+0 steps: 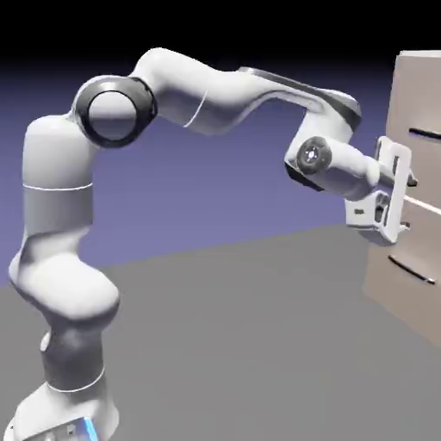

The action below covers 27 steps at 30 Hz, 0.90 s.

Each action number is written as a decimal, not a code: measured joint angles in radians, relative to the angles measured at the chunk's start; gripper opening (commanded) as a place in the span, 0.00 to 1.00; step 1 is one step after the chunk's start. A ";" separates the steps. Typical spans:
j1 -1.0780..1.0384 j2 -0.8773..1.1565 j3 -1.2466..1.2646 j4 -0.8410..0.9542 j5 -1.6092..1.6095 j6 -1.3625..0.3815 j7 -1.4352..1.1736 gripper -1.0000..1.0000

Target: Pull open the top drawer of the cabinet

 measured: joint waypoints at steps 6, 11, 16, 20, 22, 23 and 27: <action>0.074 0.111 -0.093 0.139 0.261 -0.011 -0.061 0.50; 0.136 0.203 -0.171 0.254 0.478 -0.019 -0.113 0.50; 0.198 0.295 -0.248 0.370 0.696 -0.028 -0.164 0.50; 0.248 0.369 -0.310 0.462 0.870 -0.035 -0.205 0.50; 0.272 0.406 -0.341 0.508 0.957 -0.039 -0.225 0.50; 0.276 0.411 -0.346 0.516 0.971 -0.039 -0.228 0.50; 0.205 0.478 -0.300 0.624 0.901 -0.011 -0.131 0.50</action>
